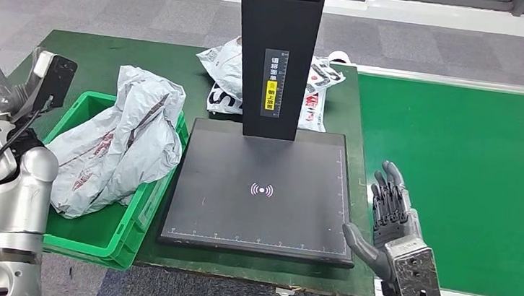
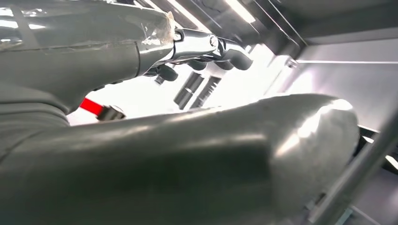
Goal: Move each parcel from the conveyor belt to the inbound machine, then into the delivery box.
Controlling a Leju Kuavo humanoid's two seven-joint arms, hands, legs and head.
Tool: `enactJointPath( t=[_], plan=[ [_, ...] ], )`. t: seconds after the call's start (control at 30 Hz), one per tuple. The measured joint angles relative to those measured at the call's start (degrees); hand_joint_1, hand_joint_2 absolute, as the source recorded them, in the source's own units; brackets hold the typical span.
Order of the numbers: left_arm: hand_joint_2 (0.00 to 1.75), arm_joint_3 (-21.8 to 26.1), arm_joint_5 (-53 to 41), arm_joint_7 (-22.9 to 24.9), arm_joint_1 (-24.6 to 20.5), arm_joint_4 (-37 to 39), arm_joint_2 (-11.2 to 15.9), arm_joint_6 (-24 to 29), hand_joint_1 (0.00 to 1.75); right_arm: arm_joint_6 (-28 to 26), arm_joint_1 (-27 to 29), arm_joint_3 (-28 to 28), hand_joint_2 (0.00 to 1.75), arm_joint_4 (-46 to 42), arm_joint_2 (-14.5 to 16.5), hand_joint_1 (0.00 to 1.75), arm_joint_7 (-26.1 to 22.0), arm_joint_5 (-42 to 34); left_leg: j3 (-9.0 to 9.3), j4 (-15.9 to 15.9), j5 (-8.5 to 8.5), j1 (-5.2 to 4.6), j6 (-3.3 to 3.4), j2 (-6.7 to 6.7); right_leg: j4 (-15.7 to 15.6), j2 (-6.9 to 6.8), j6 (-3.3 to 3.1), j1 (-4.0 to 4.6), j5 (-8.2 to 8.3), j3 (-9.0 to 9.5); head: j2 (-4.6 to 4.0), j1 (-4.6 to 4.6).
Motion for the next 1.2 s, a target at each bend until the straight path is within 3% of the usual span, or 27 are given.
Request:
enactJointPath(
  t=[0.17, 0.23, 0.3, 0.37, 0.43, 0.5, 0.6, 0.67, 0.83, 0.97, 1.2],
  plan=[
    [0.00, 1.7, 0.8, -1.1, 0.0, -0.1, -0.1, 0.3, 0.00, -0.1, -0.2, 0.0, 1.75, 0.0, 0.0, 0.00, 0.3, 0.2, 0.01, 0.0, 0.01, 0.00, 0.00, 0.00, 0.0, 0.00, 0.00, -0.02, 0.00, -0.02, 0.00, 0.00],
    [0.00, 1.9, 8.3, -7.5, 0.0, -0.7, -0.8, -0.7, 0.00, -0.6, 0.1, 0.0, 1.75, 0.0, 0.1, 0.00, 0.3, 0.5, 0.02, 0.0, 0.00, 0.00, 0.00, -0.03, 0.0, -0.01, 0.00, -0.03, 0.00, -0.03, 0.00, -0.01],
    [0.00, 1.7, 21.4, -16.6, 0.3, -2.5, -2.3, -4.1, 0.00, -1.2, 0.7, -0.1, 1.75, -0.1, 0.1, 0.00, -0.1, 0.7, 0.00, 0.0, -0.01, -0.01, 0.01, -0.09, 0.0, -0.06, 0.01, -0.06, 0.00, -0.01, 0.00, 0.01],
    [0.00, 1.0, 31.9, -21.8, 0.8, -4.6, -3.8, -6.6, 0.00, -1.3, 1.2, -0.4, 1.75, -0.2, 0.1, 0.00, -0.6, 0.7, -0.01, 0.0, -0.03, -0.01, 0.04, -0.08, 0.0, -0.05, 0.03, -0.10, -0.01, 0.00, 0.00, 0.02],
    [0.87, 0.3, 37.4, -23.5, 1.4, -6.2, -5.0, -9.0, 0.00, -1.2, 1.6, -0.7, 1.75, -0.3, 0.1, 0.00, -0.8, 0.7, 0.00, 0.0, -0.08, -0.02, 0.06, 0.03, 0.0, 0.03, 0.05, -0.13, -0.01, -0.03, 0.00, 0.02],
    [1.75, -0.5, 46.6, -24.8, 3.1, -8.1, -6.1, -17.2, 0.00, -1.0, 1.7, -0.7, 1.75, -0.2, 0.1, 0.00, -0.8, 0.8, 0.03, 0.0, -0.12, -0.06, 0.09, 0.09, 0.0, 0.07, 0.06, -0.16, -0.02, -0.02, 0.00, 0.01],
    [1.75, -3.7, 65.7, -26.8, 9.5, -12.1, -8.1, -34.5, 0.00, -1.6, 1.3, -0.7, 1.75, 0.3, 0.1, 0.00, -0.5, 1.4, 0.07, 0.0, -0.16, -0.12, 0.14, 0.09, 0.0, 0.07, 0.09, -0.19, -0.07, 0.00, 0.00, -0.01],
    [1.75, -7.7, 71.0, -28.5, 15.3, -14.5, -9.7, -38.9, 0.00, -2.8, 1.3, -0.7, 1.75, 1.0, 0.1, 0.00, -0.3, 1.0, 0.06, 0.0, -0.21, -0.12, 0.19, 0.09, 0.0, 0.07, 0.14, -0.21, -0.13, 0.01, 0.00, 0.01],
    [1.75, -18.3, 72.2, -31.3, 25.9, -17.9, -11.9, -38.8, 0.00, -5.1, 1.3, -0.7, 1.75, 2.2, 0.0, 0.00, 0.0, -0.9, 0.04, 0.0, -0.36, -0.17, 0.26, 0.08, -0.1, 0.05, 0.25, -0.28, -0.22, 0.01, 0.00, 0.01],
    [1.75, -21.5, 73.4, -29.9, 28.7, -19.1, -12.3, -39.1, 0.00, -6.1, 1.3, -0.7, 1.75, 2.8, 0.0, 0.00, 0.7, -1.6, 0.04, 0.0, -0.38, -0.17, 0.24, 0.07, -0.1, 0.03, 0.24, -0.24, -0.25, 0.03, 0.00, 0.00],
    [1.75, -27.4, 72.1, -29.5, 33.9, -17.2, -15.3, -40.4, 0.00, -9.8, 1.3, -0.7, 1.75, 3.5, 0.0, 0.00, 3.7, -3.8, 0.05, 0.0, -0.41, -0.16, 0.26, 0.07, -0.1, 0.03, 0.26, -0.28, -0.27, 0.04, 0.00, 0.00]
  ],
)
